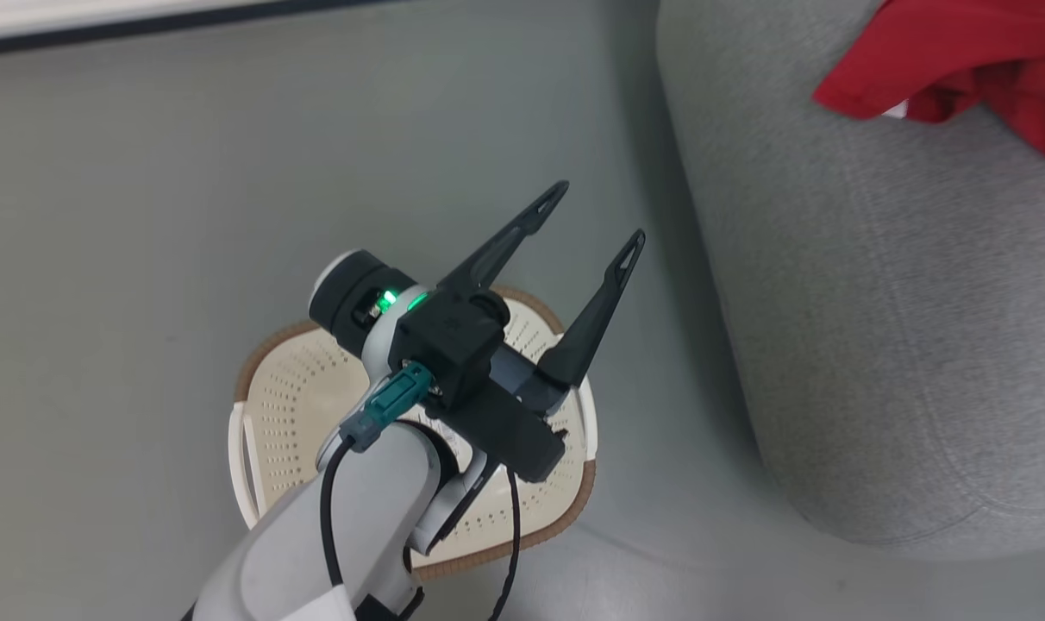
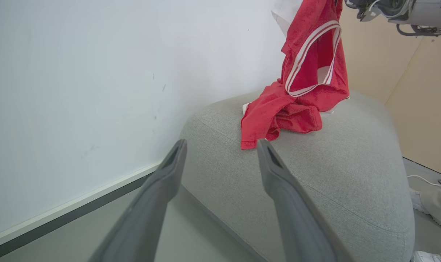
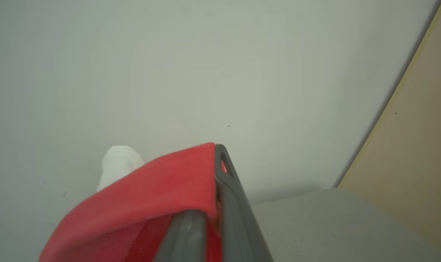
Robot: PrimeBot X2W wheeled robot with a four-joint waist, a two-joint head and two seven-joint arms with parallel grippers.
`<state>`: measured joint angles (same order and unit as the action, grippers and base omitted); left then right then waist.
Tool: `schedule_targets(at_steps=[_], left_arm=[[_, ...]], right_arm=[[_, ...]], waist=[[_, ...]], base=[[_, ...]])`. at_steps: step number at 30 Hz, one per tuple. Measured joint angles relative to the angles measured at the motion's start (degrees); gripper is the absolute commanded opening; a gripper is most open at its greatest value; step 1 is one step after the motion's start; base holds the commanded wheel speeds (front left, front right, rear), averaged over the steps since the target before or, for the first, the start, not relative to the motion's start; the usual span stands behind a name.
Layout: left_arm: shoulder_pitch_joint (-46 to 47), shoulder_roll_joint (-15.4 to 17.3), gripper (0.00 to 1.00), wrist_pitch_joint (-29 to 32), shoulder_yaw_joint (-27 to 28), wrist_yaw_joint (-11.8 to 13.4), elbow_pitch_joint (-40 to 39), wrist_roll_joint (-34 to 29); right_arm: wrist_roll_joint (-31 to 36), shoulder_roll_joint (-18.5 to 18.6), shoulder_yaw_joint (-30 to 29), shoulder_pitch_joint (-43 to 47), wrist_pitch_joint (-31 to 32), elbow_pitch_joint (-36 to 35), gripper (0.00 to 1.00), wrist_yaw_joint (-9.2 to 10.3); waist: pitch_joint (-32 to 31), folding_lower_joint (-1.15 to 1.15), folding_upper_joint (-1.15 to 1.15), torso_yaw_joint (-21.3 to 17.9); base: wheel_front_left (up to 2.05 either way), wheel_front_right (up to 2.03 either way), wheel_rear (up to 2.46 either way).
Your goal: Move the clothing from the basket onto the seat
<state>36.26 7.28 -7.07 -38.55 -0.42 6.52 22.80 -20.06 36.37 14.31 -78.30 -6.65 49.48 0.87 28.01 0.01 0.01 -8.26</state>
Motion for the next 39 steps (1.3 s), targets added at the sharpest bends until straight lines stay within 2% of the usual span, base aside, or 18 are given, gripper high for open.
schedule_targets(at_steps=[4, 12, 17, 22, 24, 25, 28, 33, 39], left_arm=[[1.62, 0.01, 1.0, 0.43, 0.45, 0.29, -0.6, -1.29], [2.76, 0.0, 1.0, 0.43, 0.62, 0.41, 0.12, -1.38], [3.71, -0.1, 1.0, 0.38, 0.54, 0.01, 1.01, -1.38], [3.81, -0.41, 1.0, -0.13, 0.07, -0.18, 1.99, -1.38], [3.81, -0.56, 1.0, -0.18, -0.18, -0.56, 2.7, -1.38], [3.81, -0.58, 1.0, -0.29, -0.25, -0.62, 3.01, -1.37], [3.76, -0.64, 1.0, -1.2, -0.37, -0.66, 4.46, -1.36], [2.75, -0.93, 1.0, -2.72, -0.49, -1.16, 7.45, -1.07], [-1.43, -1.13, 1.0, -4.28, -0.32, -1.11, 10.44, 0.81]], right_arm=[[0.0, -2.22, 0.48, -0.02, -0.56, 2.38, 0.0, 0.66], [0.01, -6.39, 2.27, 0.26, -2.07, 7.77, 0.0, 0.58], [0.87, -8.8, 3.75, 0.3, -3.54, 10.14, 0.0, -0.42], [1.09, -9.25, 4.5, 0.36, -4.58, 12.76, 0.0, -1.41], [1.46, -9.47, 4.74, 0.59, -5.11, 13.76, 0.41, -1.7], [1.46, -9.69, 4.83, 0.81, -5.26, 14.07, 1.0, -1.86], [2.18, -10.4, 5.69, 2.05, -6.1, 14.99, 1.0, -2.04], [2.71, -11.71, 7.14, 4.86, -7.04, 15.83, 1.0, -3.88], [2.76, -13.55, 7.55, 7.86, -7.56, 15.92, 1.0, -5.15]], waist=[[3.21, 0.0, 0.0, 0.92], [8.09, 0.0, 0.01, 2.06], [8.86, 0.0, 0.0, 1.83], [8.28, -0.02, 0.0, 1.33], [7.85, -0.01, 0.0, 1.19], [7.59, -0.02, 0.0, 1.12], [6.58, -0.02, 0.0, 0.89], [4.09, -0.02, 0.0, 0.5], [0.2, -0.02, -0.01, 0.06]], base=[[0.0, 0.0, 0.0], [0.0, 0.0, 0.0], [0.0, 0.0, 0.0], [0.0, 0.0, 0.0], [0.0, 0.0, 0.0], [0.0, 0.0, 0.0], [0.0, 0.0, 0.0], [0.0, 0.0, 0.0], [0.0, 0.0, 0.0]])
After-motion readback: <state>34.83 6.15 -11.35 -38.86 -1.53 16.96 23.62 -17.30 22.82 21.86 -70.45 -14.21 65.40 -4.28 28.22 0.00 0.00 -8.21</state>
